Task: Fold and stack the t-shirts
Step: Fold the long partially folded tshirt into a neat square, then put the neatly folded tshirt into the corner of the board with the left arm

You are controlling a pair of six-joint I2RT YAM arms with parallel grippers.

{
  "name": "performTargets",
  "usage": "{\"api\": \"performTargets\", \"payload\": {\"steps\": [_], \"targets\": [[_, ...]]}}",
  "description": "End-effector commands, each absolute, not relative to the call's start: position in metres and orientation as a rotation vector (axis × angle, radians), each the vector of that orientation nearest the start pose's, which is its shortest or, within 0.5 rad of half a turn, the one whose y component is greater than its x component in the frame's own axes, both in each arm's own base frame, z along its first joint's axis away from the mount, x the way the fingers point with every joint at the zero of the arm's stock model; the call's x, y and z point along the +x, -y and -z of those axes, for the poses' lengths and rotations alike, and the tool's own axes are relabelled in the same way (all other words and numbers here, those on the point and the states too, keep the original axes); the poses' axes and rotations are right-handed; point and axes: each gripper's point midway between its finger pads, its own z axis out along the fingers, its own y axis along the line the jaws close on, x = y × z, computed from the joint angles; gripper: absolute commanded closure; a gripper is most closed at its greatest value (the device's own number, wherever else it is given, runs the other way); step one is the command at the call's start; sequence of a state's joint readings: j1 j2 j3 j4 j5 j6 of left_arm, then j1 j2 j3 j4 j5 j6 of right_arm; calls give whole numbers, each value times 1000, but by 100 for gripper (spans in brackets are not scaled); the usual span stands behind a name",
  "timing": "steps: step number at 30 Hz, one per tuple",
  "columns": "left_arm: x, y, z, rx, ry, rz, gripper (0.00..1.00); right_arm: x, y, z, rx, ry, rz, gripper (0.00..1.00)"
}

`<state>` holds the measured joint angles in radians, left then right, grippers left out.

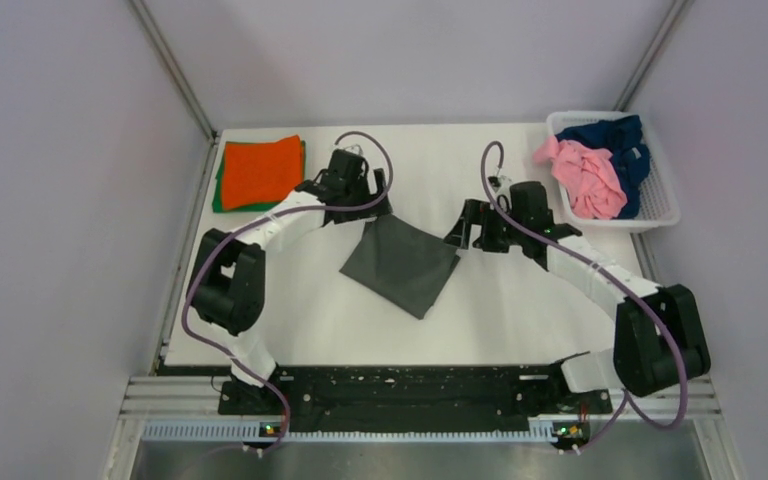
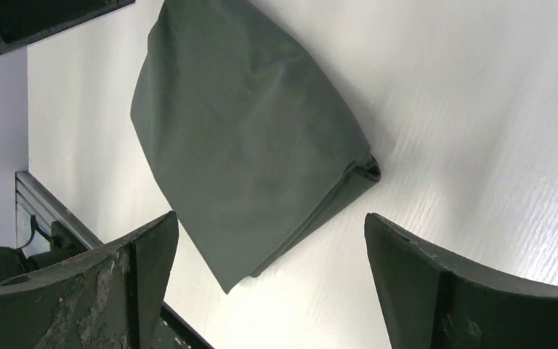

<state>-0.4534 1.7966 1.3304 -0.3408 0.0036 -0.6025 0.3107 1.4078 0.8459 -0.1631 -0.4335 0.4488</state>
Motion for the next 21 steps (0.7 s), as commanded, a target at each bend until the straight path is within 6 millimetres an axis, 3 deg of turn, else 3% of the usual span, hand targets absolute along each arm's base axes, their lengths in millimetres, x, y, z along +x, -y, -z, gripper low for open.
{"api": "performTargets", "payload": {"steps": [1, 5, 8, 12, 15, 18, 21], "targets": [[380, 209, -97, 93, -2493, 402, 1, 302, -183, -129, -107, -2305, -832, 1], [364, 225, -74, 242, -2558, 522, 1, 288, -176, -128, -108, -2307, -815, 1], [365, 225, -51, 214, -2646, 495, 1, 283, -173, -135, -116, -2296, -803, 1], [362, 216, -26, 144, -2736, 402, 12, 278, -164, -141, -122, -2273, -751, 1], [353, 215, -18, 138, -2760, 367, 16, 278, -158, -147, -125, -2258, -709, 1], [342, 217, -10, 161, -2779, 281, 20, 279, -155, -150, -119, -2259, -688, 1], [330, 226, 0, 178, -2806, 260, 31, 278, -154, -149, -123, -2263, -678, 1]]}}
